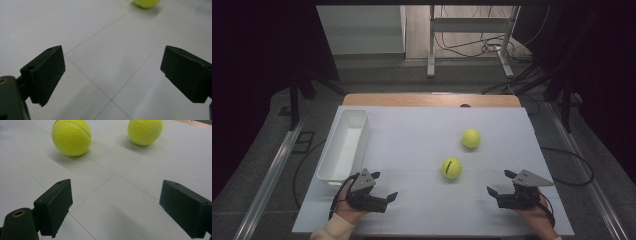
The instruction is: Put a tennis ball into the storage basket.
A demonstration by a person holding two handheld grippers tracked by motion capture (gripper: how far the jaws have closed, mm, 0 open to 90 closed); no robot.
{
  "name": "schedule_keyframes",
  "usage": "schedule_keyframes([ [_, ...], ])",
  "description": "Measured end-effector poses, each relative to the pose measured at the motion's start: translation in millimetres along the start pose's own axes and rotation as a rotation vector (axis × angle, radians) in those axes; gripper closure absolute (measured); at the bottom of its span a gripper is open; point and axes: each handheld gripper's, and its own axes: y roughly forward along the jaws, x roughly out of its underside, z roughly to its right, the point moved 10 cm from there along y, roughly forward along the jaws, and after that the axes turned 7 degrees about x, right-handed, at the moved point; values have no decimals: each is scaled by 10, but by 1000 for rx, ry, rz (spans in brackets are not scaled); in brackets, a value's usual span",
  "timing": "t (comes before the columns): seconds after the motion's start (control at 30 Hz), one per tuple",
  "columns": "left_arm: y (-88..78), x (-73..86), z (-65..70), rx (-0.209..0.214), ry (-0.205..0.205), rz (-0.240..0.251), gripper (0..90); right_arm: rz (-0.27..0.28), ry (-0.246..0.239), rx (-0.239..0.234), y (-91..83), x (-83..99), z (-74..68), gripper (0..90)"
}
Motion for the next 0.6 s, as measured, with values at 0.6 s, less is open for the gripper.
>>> schedule_keyframes([
  [0.6, 10, -16, 18, 0, -4, 7, 65, -6, -1, -17, -6, 17, -17, 124],
])
